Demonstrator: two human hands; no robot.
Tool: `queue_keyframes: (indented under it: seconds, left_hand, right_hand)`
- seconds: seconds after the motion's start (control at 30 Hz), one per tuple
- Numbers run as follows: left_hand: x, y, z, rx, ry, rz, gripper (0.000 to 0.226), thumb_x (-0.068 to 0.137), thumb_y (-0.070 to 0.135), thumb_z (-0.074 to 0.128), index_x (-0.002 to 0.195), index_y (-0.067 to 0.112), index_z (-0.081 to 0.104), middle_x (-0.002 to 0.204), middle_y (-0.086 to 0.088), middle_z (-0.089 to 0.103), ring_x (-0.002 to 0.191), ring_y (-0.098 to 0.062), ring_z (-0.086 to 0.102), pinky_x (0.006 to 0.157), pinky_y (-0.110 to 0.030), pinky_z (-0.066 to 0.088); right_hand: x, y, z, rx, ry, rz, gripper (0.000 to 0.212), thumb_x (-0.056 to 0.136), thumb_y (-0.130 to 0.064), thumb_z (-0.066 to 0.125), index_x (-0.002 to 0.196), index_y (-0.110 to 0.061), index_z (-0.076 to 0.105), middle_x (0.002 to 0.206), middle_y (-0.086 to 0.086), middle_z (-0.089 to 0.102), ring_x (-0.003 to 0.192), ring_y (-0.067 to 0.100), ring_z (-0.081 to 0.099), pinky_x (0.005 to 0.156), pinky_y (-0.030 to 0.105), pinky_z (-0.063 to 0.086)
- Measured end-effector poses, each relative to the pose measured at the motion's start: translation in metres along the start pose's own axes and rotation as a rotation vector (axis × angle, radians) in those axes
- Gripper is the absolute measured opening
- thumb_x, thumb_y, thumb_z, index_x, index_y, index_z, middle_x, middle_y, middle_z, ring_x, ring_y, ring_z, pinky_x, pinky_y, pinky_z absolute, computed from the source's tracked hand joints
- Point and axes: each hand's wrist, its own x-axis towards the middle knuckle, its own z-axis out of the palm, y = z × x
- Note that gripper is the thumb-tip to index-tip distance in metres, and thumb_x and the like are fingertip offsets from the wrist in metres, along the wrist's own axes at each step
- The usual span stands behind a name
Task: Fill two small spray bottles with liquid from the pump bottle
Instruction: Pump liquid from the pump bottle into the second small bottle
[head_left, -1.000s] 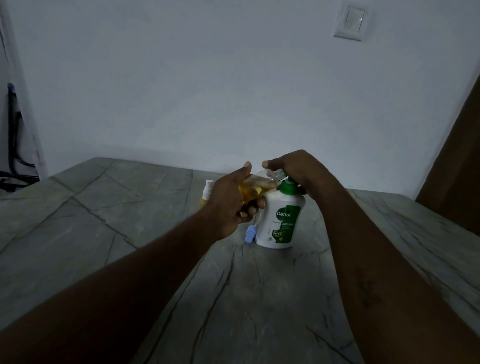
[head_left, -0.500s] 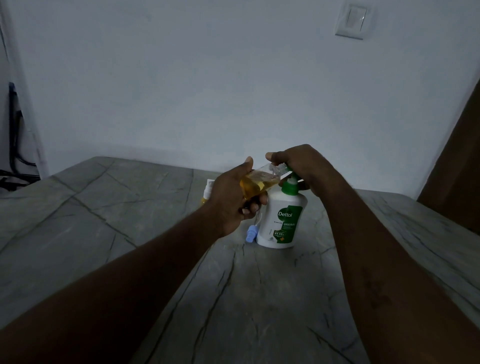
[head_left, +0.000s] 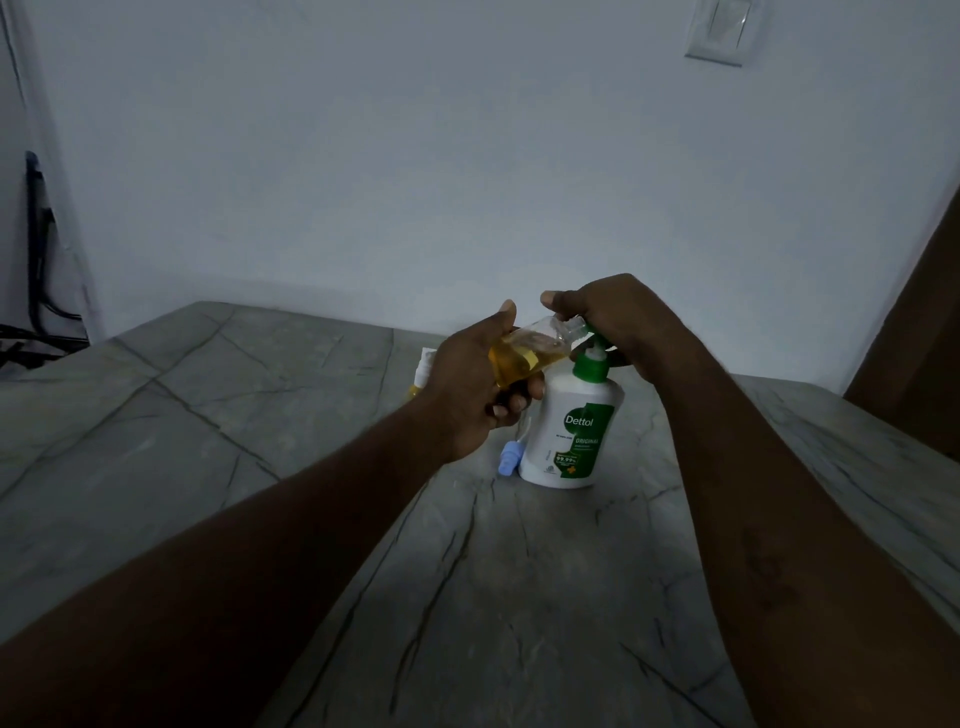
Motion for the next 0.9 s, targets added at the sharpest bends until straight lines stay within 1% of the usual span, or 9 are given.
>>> queue_keyframes:
  seconds: [0.17, 0.23, 0.37, 0.43, 0.53, 0.6, 0.67, 0.73, 0.9]
  left_hand:
    - [-0.0011, 0.0000, 0.0004, -0.007, 0.000, -0.003, 0.054, 0.102, 0.056, 0.043, 0.099, 0.009, 0.071, 0.066, -0.013, 0.061, 0.045, -0.016, 0.043, 0.042, -0.022, 0.026]
    - [-0.0008, -0.0001, 0.0005, -0.005, 0.004, -0.007, 0.055, 0.102, 0.056, 0.044, 0.098, 0.008, 0.070, 0.066, -0.013, 0.061, 0.045, -0.016, 0.043, 0.041, -0.021, 0.026]
    - [-0.0013, -0.0018, -0.0011, 0.009, 0.014, -0.031, 0.055, 0.102, 0.057, 0.043, 0.096, 0.008, 0.068, 0.065, -0.012, 0.061, 0.045, -0.015, 0.044, 0.044, -0.023, 0.024]
    - [-0.0015, -0.0028, -0.0024, 0.018, 0.010, -0.040, 0.055, 0.102, 0.057, 0.043, 0.095, 0.009, 0.068, 0.064, -0.011, 0.061, 0.044, -0.015, 0.044, 0.044, -0.023, 0.024]
    - [-0.0011, -0.0035, -0.0027, 0.019, 0.022, -0.039, 0.056, 0.101, 0.057, 0.044, 0.096, 0.007, 0.068, 0.065, -0.012, 0.061, 0.045, -0.015, 0.044, 0.042, -0.022, 0.025]
    - [-0.0011, -0.0032, -0.0021, 0.026, 0.025, -0.030, 0.056, 0.101, 0.057, 0.044, 0.100, 0.006, 0.067, 0.065, -0.012, 0.061, 0.045, -0.015, 0.044, 0.043, -0.023, 0.025]
    - [-0.0014, -0.0016, -0.0011, 0.011, 0.019, -0.014, 0.055, 0.102, 0.057, 0.043, 0.103, 0.007, 0.067, 0.065, -0.012, 0.061, 0.045, -0.015, 0.044, 0.044, -0.024, 0.025]
    - [-0.0012, 0.0001, -0.0001, -0.008, 0.005, 0.000, 0.055, 0.102, 0.057, 0.044, 0.103, 0.007, 0.067, 0.065, -0.012, 0.061, 0.045, -0.015, 0.044, 0.042, -0.022, 0.026]
    - [-0.0013, -0.0012, 0.0007, 0.001, 0.001, -0.008, 0.056, 0.101, 0.058, 0.045, 0.106, 0.006, 0.067, 0.065, -0.012, 0.061, 0.046, -0.015, 0.045, 0.039, -0.020, 0.029]
  right_hand:
    - [-0.0015, 0.0010, 0.0022, 0.047, -0.028, 0.022, 0.036, 0.084, -0.050, 0.077, 0.092, -0.015, 0.076, 0.090, 0.006, 0.078, 0.084, 0.027, 0.074, 0.081, 0.040, 0.060]
    - [-0.0024, 0.0000, 0.0024, 0.054, -0.036, 0.028, 0.033, 0.085, -0.047, 0.077, 0.092, -0.015, 0.075, 0.090, 0.006, 0.078, 0.083, 0.026, 0.073, 0.077, 0.037, 0.058]
    - [-0.0048, 0.0014, 0.0050, 0.047, -0.092, 0.074, 0.029, 0.088, -0.037, 0.075, 0.104, -0.012, 0.076, 0.101, 0.010, 0.076, 0.081, 0.023, 0.069, 0.068, 0.031, 0.051]
    - [-0.0042, 0.0026, 0.0063, 0.027, -0.106, 0.086, 0.033, 0.087, -0.036, 0.076, 0.109, -0.011, 0.076, 0.105, 0.010, 0.074, 0.084, 0.023, 0.067, 0.072, 0.034, 0.051]
    - [-0.0042, 0.0030, 0.0070, 0.019, -0.102, 0.087, 0.036, 0.085, -0.039, 0.077, 0.109, -0.012, 0.076, 0.105, 0.010, 0.074, 0.089, 0.025, 0.068, 0.082, 0.040, 0.053]
    - [-0.0032, 0.0031, 0.0070, 0.005, -0.081, 0.065, 0.038, 0.084, -0.043, 0.078, 0.105, -0.012, 0.076, 0.102, 0.010, 0.075, 0.091, 0.027, 0.070, 0.084, 0.041, 0.055]
    - [-0.0037, 0.0010, 0.0040, 0.028, -0.059, 0.035, 0.036, 0.085, -0.045, 0.077, 0.100, -0.012, 0.076, 0.095, 0.008, 0.077, 0.085, 0.025, 0.071, 0.076, 0.035, 0.057]
    - [-0.0042, -0.0015, -0.0005, 0.022, -0.051, -0.007, 0.037, 0.087, -0.048, 0.075, 0.096, -0.012, 0.075, 0.090, 0.007, 0.077, 0.080, 0.024, 0.072, 0.069, 0.031, 0.054]
    - [-0.0074, -0.0025, -0.0011, 0.025, -0.084, -0.008, 0.031, 0.089, -0.047, 0.073, 0.088, -0.015, 0.074, 0.088, 0.006, 0.075, 0.080, 0.024, 0.070, 0.070, 0.031, 0.052]
